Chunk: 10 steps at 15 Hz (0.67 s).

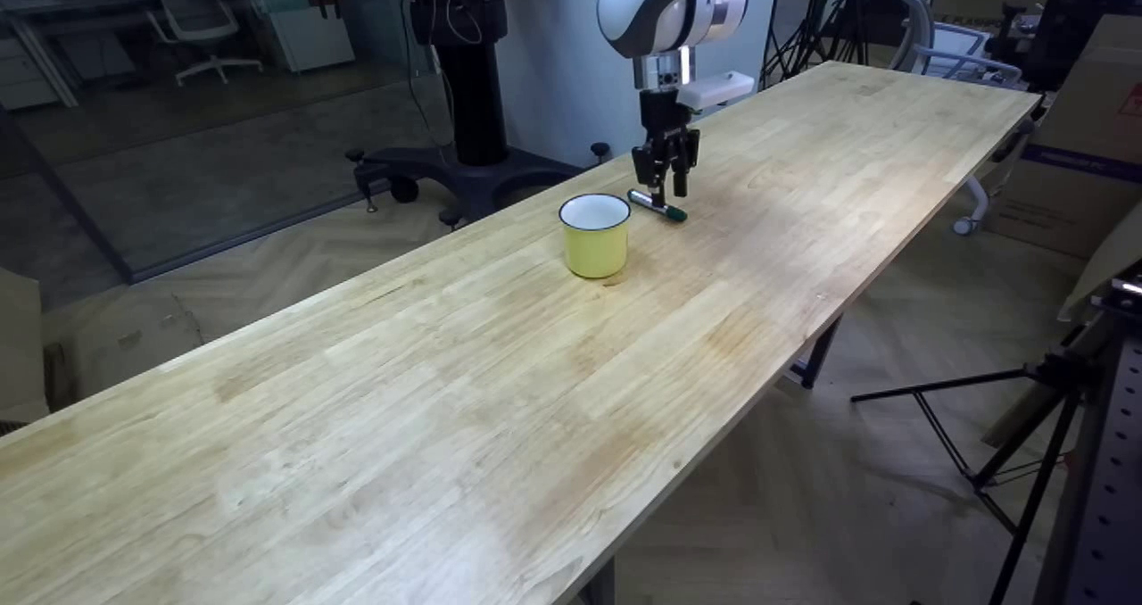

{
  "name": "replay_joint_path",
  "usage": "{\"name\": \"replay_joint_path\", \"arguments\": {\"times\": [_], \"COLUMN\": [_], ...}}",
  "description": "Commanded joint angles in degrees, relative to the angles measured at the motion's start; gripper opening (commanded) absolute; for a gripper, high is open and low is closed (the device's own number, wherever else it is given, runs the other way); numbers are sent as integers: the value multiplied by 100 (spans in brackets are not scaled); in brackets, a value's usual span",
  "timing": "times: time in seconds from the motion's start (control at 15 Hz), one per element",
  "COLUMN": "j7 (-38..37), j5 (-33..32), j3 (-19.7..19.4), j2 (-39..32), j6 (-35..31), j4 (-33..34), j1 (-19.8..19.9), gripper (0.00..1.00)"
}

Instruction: Pick up the marker from the table and put it in the cup

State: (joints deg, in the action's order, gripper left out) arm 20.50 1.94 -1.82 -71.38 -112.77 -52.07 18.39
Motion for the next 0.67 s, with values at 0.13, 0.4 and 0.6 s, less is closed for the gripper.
{"name": "replay_joint_path", "arguments": {"times": [0.13,0.4,0.6], "j7": [-153,-150,-130], "j5": [-49,-94,-93], "j3": [-67,-57,-52], "j2": [-109,-200,-234], "j6": [254,458,616], "j4": [245,391,447], "j1": [-76,-49,-8], "gripper": [17,0,0]}}
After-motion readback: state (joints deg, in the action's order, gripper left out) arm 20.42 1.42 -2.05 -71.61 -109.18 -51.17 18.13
